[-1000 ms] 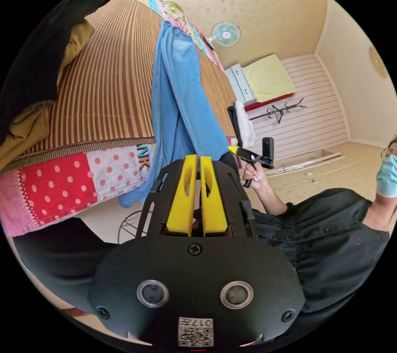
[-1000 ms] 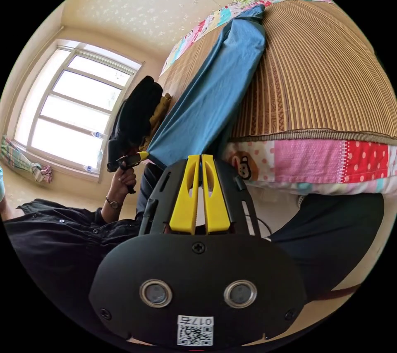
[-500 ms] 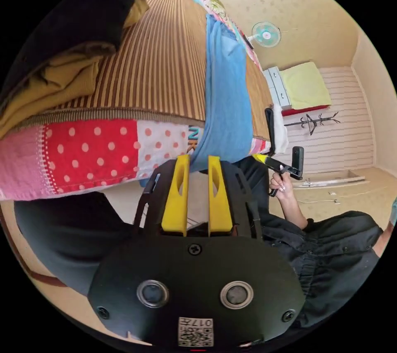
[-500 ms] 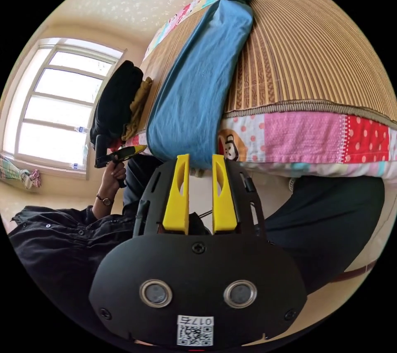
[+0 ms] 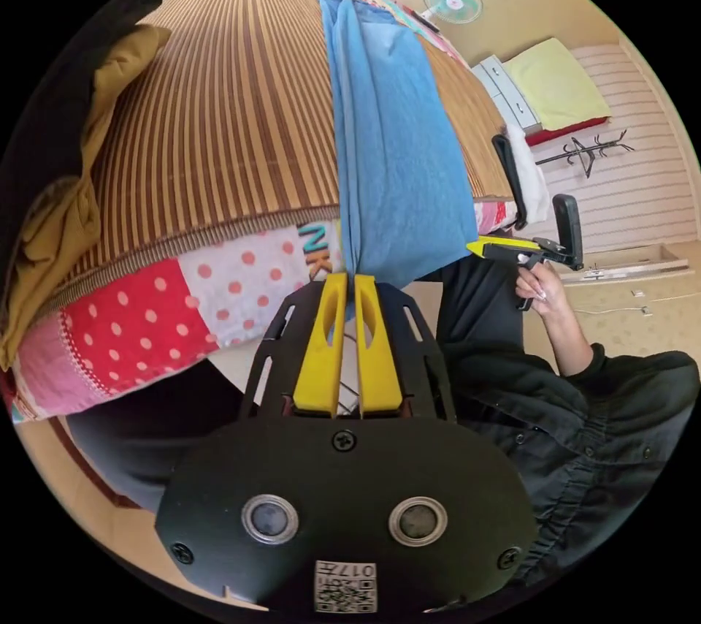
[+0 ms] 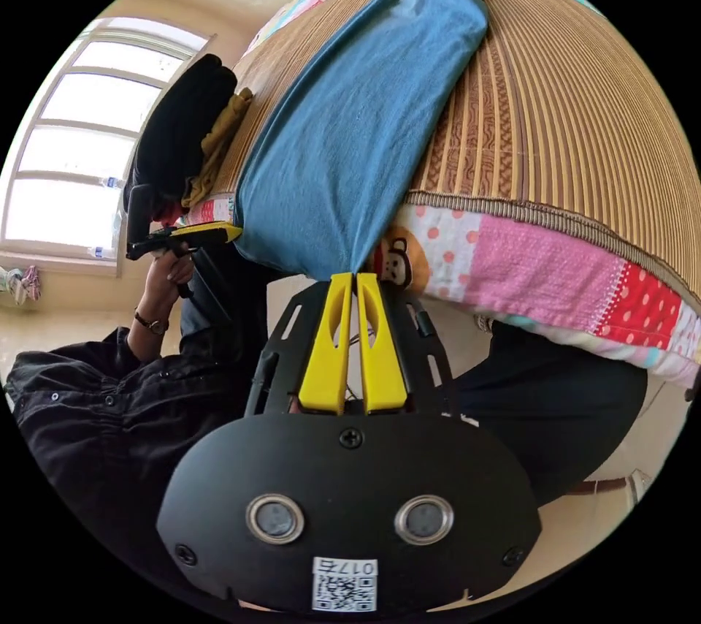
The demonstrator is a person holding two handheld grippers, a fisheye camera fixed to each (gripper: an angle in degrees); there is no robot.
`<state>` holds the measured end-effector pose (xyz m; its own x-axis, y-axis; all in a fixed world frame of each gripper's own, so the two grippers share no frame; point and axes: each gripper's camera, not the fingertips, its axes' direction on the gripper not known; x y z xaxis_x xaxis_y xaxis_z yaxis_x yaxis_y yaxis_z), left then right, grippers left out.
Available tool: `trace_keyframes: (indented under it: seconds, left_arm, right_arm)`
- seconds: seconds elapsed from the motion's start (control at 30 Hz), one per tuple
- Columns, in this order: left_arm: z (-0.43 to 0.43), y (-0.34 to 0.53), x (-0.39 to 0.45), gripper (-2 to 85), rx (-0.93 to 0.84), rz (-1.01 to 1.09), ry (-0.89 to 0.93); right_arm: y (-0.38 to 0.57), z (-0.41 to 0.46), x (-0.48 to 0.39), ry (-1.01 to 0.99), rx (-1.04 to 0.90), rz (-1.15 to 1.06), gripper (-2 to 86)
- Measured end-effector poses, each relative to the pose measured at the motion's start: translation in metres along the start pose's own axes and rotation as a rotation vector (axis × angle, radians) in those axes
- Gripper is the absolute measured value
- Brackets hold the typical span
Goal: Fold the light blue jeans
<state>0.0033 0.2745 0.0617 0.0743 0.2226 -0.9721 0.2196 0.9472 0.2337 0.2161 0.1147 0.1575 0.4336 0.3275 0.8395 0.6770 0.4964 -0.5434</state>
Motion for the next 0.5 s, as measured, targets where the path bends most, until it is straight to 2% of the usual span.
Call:
trace_keyframes:
  seconds: [0.1,0.13,0.23,0.3,0.4,0.5]
  left_arm:
    - [0.056,0.011,0.004,1.0,-0.23,0.006,0.045]
    - [0.063,0.014,0.004,1.2,-0.247,0.007,0.045]
    - [0.044,0.032,-0.001,3.0,-0.088,-0.007,0.039]
    - [0.005,0.034,-0.01,6.6,0.111,0.009,0.152]
    - [-0.027,0.013,-0.018,11.0,0.277,0.046,0.251]
    - [-0.029,-0.027,-0.015,11.2,0.314,0.068,0.22]
  right_arm:
    - [0.009,0.026,0.001,0.024,-0.192,-0.018,2.6]
    - [0.011,0.029,0.002,0.035,-0.217,-0.014,2.8]
    - [0.019,0.024,0.013,0.018,-0.211,0.034,4.5]
    - [0.023,-0.004,0.03,-0.08,-0.04,0.078,7.6]
    - [0.026,-0.037,0.054,-0.183,0.193,0.111,9.0]
    - [0.019,-0.047,0.069,-0.197,0.296,0.122,9.3]
